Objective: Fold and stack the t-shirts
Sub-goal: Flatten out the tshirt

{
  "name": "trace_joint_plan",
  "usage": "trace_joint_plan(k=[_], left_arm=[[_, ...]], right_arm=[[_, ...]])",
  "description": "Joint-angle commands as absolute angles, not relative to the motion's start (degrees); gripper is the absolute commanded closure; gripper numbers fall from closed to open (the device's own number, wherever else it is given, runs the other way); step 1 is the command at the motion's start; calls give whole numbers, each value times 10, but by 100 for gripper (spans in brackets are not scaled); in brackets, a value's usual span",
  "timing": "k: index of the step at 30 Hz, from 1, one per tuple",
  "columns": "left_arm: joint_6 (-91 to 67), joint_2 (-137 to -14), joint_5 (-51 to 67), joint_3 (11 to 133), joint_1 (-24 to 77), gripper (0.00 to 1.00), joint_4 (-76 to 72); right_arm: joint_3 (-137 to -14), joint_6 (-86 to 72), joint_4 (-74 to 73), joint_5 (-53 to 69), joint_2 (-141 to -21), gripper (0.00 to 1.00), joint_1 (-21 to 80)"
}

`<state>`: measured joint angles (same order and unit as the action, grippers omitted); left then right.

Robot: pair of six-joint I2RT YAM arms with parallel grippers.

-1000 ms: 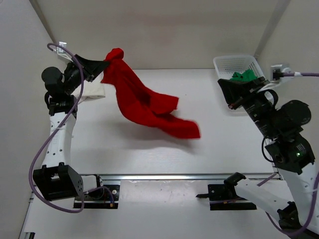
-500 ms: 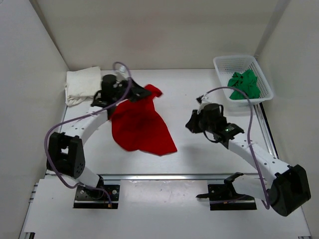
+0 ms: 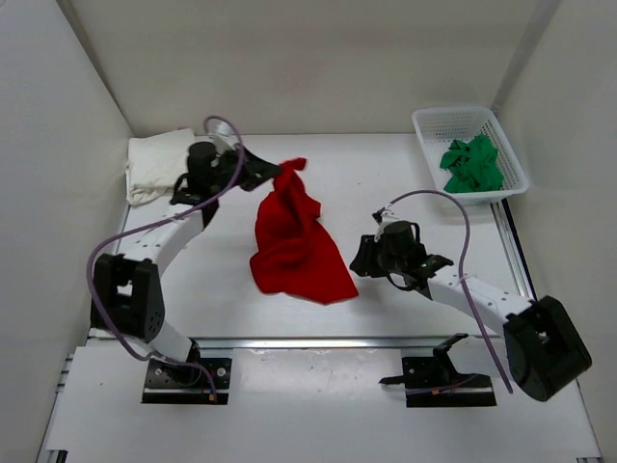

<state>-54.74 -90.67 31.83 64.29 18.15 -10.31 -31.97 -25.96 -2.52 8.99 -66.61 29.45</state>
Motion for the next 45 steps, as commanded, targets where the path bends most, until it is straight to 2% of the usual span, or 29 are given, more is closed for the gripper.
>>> trace_joint_plan(k=[1,3,6,12,15,19,20,22,25,31,34,40,45], left_arm=[[-521,-810,324,625,100,94,-97],[-533,-782,348,600,60,95,-111],[-554,-764,403,552,3,94,-138],[-538,-737,431,495,-68,93,-127],[-507,-721,417,504,-78,93,-89],[-412,-704,342,540,-67,94,18],[-404,-705,330,537,-63,94,23],[-418,-721,344,545,-60,95,10],[-451,-750,378,569,-48,96,-24],[-500,-780,410,678,-26,98,-39],[-531,-766,428,701,-47,98,-50],[-565,-702,474,690,-113,98,-68],[-499,-698,439,733,-114,97,30]], right_arm=[[-330,-264,16,87,-708,64,320],[-329,-270,8,74,-724,58,336],[-315,-279,2,69,-734,54,350],[-292,-301,11,60,-789,54,372],[-303,-291,10,39,-820,56,374],[-331,-282,28,57,-852,99,371],[-332,-282,33,67,-846,100,367],[-344,-277,32,61,-803,100,353],[-401,-241,-52,33,-711,100,312],[-610,-172,-205,40,-594,100,234],[-684,-149,-263,0,-564,100,260],[-764,-160,-335,-92,-509,100,393],[-752,-169,-340,-140,-485,100,441]])
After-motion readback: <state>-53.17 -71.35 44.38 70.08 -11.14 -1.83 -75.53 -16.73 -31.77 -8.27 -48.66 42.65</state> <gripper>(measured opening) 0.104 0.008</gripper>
